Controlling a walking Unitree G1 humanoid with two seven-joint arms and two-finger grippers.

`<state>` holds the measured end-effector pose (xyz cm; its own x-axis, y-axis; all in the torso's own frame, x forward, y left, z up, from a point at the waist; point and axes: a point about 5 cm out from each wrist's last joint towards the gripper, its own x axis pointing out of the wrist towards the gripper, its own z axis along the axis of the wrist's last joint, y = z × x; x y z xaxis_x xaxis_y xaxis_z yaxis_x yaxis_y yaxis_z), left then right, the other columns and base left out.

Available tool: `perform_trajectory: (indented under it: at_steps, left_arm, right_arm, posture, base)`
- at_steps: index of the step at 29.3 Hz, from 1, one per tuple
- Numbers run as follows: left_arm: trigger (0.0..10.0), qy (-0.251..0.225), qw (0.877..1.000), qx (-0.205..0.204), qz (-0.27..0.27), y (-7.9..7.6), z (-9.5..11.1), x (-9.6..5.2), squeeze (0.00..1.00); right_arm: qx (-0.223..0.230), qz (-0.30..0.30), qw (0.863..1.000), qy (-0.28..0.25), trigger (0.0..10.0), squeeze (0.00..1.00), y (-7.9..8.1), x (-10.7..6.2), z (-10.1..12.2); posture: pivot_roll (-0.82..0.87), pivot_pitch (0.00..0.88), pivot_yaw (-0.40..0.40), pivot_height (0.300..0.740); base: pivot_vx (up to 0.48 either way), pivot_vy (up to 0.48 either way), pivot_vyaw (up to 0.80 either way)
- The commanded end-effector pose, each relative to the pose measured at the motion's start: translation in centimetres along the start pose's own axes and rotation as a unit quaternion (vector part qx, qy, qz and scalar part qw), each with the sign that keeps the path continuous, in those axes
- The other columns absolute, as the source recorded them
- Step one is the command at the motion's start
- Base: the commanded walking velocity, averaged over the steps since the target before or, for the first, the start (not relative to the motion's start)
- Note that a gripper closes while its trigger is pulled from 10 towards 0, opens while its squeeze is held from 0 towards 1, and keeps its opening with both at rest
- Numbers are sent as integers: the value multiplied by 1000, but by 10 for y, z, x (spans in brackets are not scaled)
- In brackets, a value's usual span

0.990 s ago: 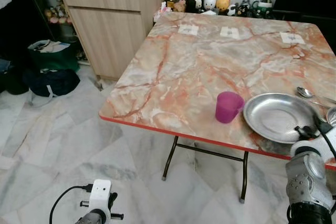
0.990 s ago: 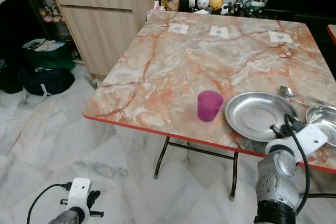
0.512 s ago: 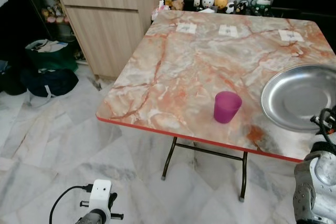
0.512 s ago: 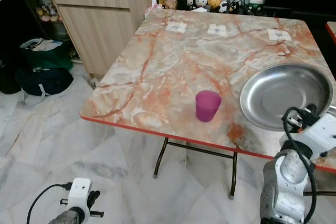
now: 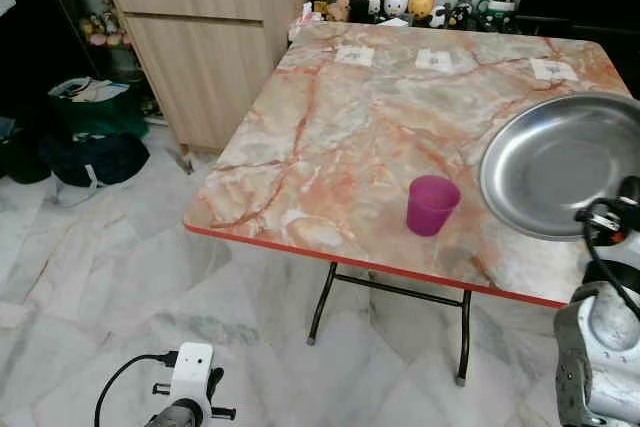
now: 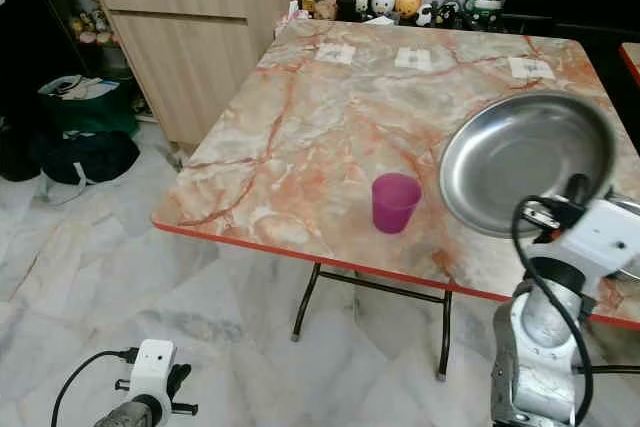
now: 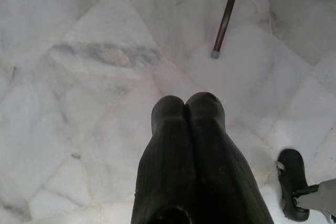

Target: Setting the table

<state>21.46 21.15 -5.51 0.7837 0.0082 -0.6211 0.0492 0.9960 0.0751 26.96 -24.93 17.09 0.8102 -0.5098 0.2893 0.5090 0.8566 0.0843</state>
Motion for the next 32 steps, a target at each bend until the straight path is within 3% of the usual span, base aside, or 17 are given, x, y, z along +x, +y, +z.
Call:
perform_trajectory:
  at_steps: [1,8,16,32]
  left_arm:
    - [10000,13,1000,1,-3,-3,-6,-1,0]
    - [10000,12,1000,-2,-1,-3,-5,-1,0]
    - [10000,10,1000,-4,4,-2,-4,-1,0]
    - [10000,9,1000,-2,3,-1,-4,-1,0]
  right_arm:
    - [7,1,1000,-17,10000,0,-1,5,12]
    - [2,2,1000,-16,10000,0,1,5,11]
    - [2,39,999,-34,10000,0,15,3,15]
    - [6,32,999,-20,10000,0,12,3,11]
  posture:
    - [-50,29,4,740]
    - [-49,39,0,740]
    - [-46,46,0,740]
    - [-52,57,5,740]
  base:
    - [0,-472,-800]
    - [0,-472,-800]
    - [0,-472,0]
    - [0,-472,0]
